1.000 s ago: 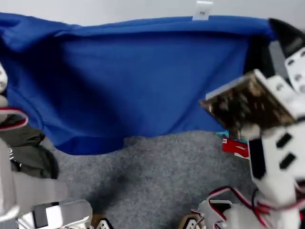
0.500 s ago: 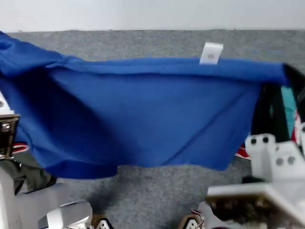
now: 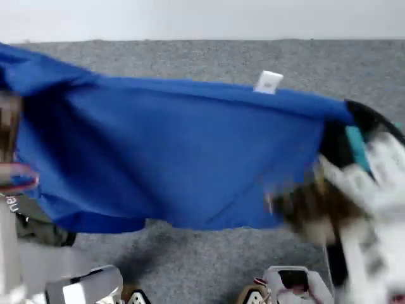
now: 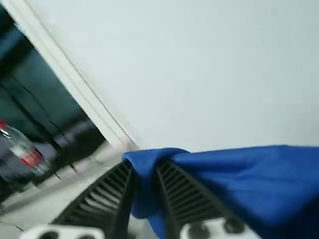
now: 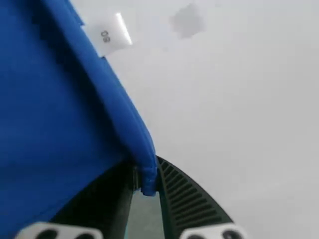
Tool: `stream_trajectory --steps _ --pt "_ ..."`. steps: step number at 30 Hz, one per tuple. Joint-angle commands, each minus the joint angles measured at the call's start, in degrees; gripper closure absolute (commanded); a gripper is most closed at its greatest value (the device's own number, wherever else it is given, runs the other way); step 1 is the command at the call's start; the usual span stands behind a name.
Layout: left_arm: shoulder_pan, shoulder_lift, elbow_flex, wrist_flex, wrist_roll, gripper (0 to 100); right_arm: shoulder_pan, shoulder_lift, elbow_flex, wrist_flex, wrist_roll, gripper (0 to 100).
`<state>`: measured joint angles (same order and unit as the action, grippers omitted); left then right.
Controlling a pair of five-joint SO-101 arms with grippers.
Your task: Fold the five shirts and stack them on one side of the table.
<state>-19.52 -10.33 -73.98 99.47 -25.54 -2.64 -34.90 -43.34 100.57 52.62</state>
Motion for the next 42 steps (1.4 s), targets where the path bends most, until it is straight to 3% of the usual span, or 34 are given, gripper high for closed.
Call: stream_trajectory --steps 1,5,9,18,26,33,42 --pt "0.26 -0.18 16.92 0.44 -0.79 99 0.4 1.1 16.62 -1.54 -0.62 98.8" --pt "2.64 -0.18 36.97 -6.07 -4.04 99 0.48 1.01 35.16 -14.2 -0.26 98.8" --pt "5.1 -0.18 52.44 -19.78 -3.78 99 0.57 1.1 51.96 -32.48 -0.18 98.8" --pt "8.53 0.97 75.12 -47.82 -3.69 99 0.4 2.42 73.76 -66.51 3.08 98.8" --pt "8.18 12.04 73.36 -56.62 -3.69 99 0.4 13.14 74.29 -88.22 4.31 98.8" --pt "8.18 22.15 62.11 -60.4 1.32 99 0.75 24.13 74.29 -107.56 9.05 98.8" --pt "7.03 32.97 48.22 -60.13 3.25 99 -0.48 30.73 74.29 -112.4 9.05 98.8"
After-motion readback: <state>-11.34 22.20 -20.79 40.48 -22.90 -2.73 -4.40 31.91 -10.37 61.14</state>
